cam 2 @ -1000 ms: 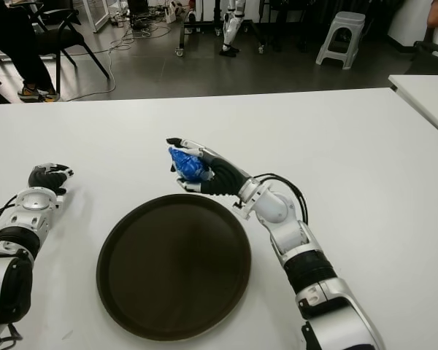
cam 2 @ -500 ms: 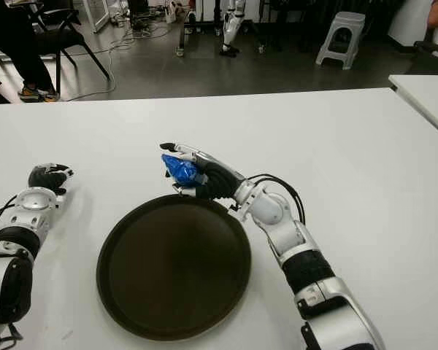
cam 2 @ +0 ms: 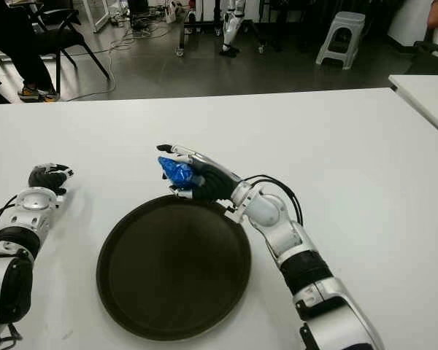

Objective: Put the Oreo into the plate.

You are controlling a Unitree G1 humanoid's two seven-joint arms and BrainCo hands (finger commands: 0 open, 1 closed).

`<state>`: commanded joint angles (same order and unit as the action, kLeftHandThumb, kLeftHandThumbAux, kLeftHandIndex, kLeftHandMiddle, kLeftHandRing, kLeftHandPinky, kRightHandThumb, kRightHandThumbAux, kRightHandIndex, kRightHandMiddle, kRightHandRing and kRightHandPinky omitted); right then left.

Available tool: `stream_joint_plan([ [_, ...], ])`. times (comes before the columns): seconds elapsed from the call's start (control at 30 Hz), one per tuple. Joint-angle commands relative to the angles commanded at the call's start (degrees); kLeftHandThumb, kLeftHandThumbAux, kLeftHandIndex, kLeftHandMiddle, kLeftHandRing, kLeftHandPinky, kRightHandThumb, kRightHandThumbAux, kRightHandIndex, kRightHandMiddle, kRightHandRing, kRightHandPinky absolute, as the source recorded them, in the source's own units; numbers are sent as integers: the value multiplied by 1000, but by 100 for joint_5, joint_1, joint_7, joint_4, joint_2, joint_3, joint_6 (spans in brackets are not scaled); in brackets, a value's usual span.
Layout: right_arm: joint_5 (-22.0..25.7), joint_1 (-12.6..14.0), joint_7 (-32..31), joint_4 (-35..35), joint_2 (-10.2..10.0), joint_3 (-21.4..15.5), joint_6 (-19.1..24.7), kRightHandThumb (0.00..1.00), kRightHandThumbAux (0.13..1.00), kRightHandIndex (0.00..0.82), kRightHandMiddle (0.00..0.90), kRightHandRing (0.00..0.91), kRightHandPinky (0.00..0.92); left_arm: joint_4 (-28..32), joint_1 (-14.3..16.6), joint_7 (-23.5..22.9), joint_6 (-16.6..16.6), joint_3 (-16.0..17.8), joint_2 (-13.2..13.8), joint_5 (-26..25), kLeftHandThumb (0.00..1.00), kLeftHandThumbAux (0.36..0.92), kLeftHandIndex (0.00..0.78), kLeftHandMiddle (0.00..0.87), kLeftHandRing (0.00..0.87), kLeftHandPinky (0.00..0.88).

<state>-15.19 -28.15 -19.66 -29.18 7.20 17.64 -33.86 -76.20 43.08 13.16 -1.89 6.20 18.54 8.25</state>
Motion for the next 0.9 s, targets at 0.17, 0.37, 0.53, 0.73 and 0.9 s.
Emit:
stream_joint_plan([
  [0.17,56,35,-107,59,-14,81,37,714,710,425,71,13,0,1,4,-27,8,-4,5,-12,681,721,399,167,193,220],
  [0.37,139,137,-257,170,-27,163,19,714,710,425,68,4,0,6,3,-31,-7,13,-1,-34,683,720,399,160,188,212],
  [0.53,242,216,-390,262,-30,212,18,714,710,425,66,0,0,11,4,-52,-26,32,-8,-57,685,720,400,162,190,221],
  [0.73,321,270,-548,365,-41,293,46,713,711,425,58,0,0,8,8,-58,-9,40,-6,-60,686,719,400,165,199,239],
  [0.9,319,283,-622,420,-43,326,89,714,711,425,58,0,0,5,14,-58,6,60,-19,-80,684,720,400,162,194,229],
])
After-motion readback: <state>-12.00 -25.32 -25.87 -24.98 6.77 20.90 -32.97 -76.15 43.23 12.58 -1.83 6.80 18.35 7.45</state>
